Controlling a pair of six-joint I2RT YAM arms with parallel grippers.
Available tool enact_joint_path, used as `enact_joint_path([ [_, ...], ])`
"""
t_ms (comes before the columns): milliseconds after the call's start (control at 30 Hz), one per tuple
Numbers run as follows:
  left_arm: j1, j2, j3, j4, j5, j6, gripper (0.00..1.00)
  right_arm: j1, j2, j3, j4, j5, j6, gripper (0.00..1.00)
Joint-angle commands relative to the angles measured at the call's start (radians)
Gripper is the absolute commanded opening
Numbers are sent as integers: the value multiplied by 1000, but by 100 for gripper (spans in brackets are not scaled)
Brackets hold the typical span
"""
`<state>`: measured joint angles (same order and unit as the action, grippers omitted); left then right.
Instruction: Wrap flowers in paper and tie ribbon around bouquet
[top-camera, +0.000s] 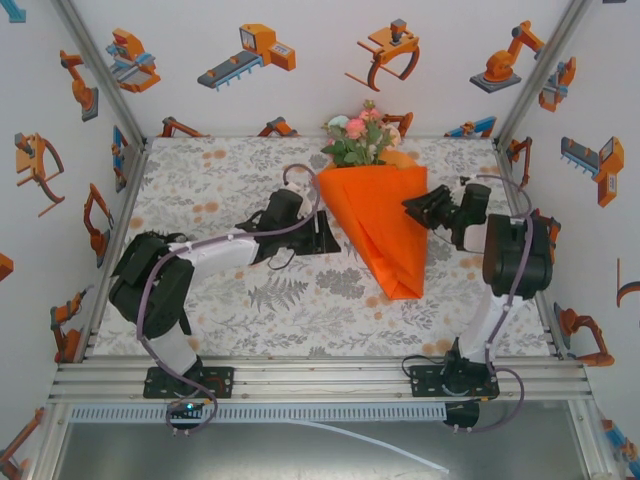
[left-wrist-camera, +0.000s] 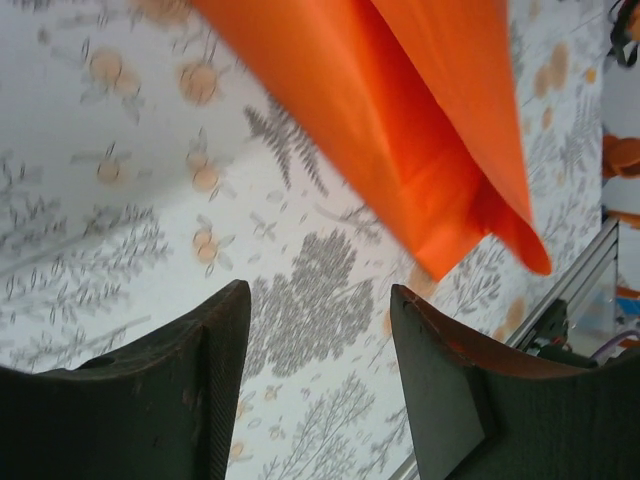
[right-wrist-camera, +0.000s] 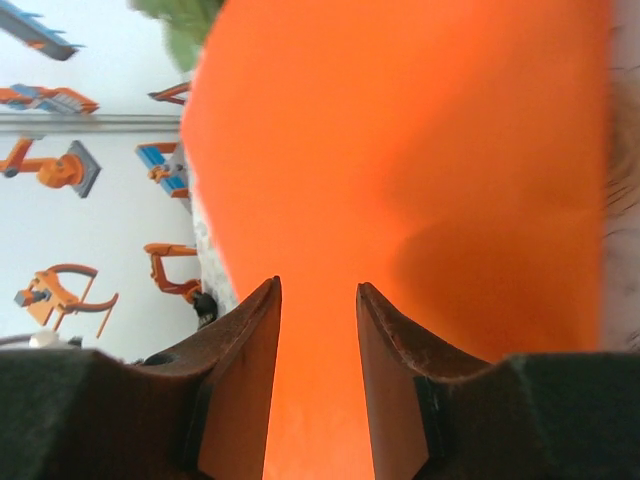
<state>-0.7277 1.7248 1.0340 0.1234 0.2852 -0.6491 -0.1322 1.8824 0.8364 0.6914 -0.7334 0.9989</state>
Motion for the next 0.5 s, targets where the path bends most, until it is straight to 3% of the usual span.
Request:
enact_joint_path([
  [0,-13,56,58,23,-8,-28,56,-4,-177,-87,-36,10,-45,38],
  [100,-18,99,92,25,-44,-48,57,-6,-351,-141,-321,72,-213,38],
  [233,-21,144,135,6,-124,-61,55,-10,-563,-206,-677,249,-403,40],
  [333,-24,193,180,7,-122,-65,51,-10,-626,-244,-804,322,-477,40],
  [467,-41,245,226,7,-113,-67,49,56,-662,-289,-849,274,-513,38],
])
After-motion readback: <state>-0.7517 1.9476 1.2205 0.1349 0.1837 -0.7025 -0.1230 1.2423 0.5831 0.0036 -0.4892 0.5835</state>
